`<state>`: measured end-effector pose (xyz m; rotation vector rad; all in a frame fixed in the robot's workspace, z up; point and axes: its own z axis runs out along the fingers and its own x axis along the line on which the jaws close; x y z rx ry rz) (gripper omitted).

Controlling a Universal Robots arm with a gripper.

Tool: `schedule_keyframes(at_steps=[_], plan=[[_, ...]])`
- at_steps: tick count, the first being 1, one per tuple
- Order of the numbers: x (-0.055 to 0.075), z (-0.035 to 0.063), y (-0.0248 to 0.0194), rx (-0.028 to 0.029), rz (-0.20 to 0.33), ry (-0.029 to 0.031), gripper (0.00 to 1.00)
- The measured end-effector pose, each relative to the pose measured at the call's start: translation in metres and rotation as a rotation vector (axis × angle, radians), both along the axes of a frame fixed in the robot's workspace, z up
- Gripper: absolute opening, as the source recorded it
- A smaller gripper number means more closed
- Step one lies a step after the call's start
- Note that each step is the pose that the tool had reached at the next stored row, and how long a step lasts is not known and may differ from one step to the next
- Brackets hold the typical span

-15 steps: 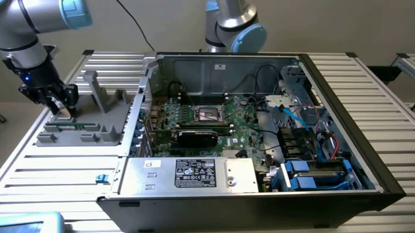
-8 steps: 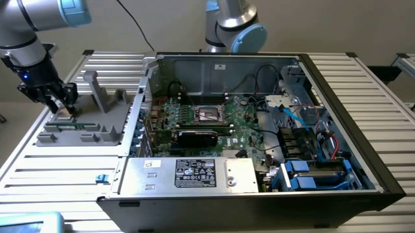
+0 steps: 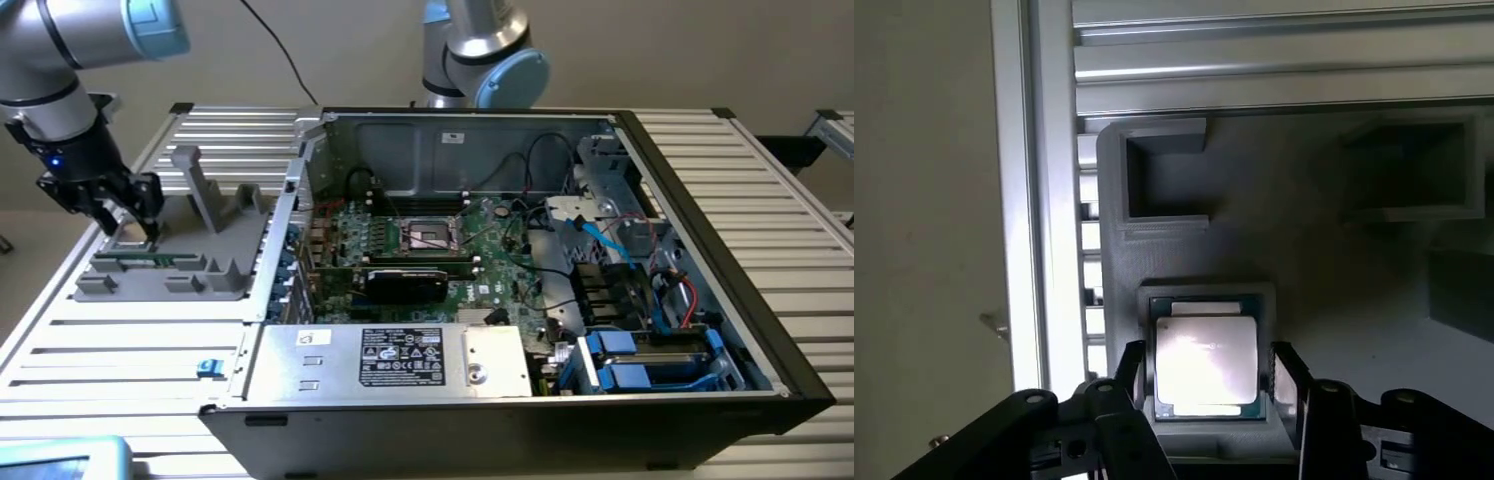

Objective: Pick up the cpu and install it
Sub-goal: 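Pick up the cpu and move it towards the insertion slot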

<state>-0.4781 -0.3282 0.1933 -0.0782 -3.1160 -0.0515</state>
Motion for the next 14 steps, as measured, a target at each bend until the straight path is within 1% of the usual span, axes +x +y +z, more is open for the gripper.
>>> schedule_keyframes(at_steps=[6,14], plan=[[0.0,-0.0042,0.0,0.0,-0.003,0.0,0.62],[0.0,-0.0063,0.0,-0.0001,-0.008,0.0002,0.62]])
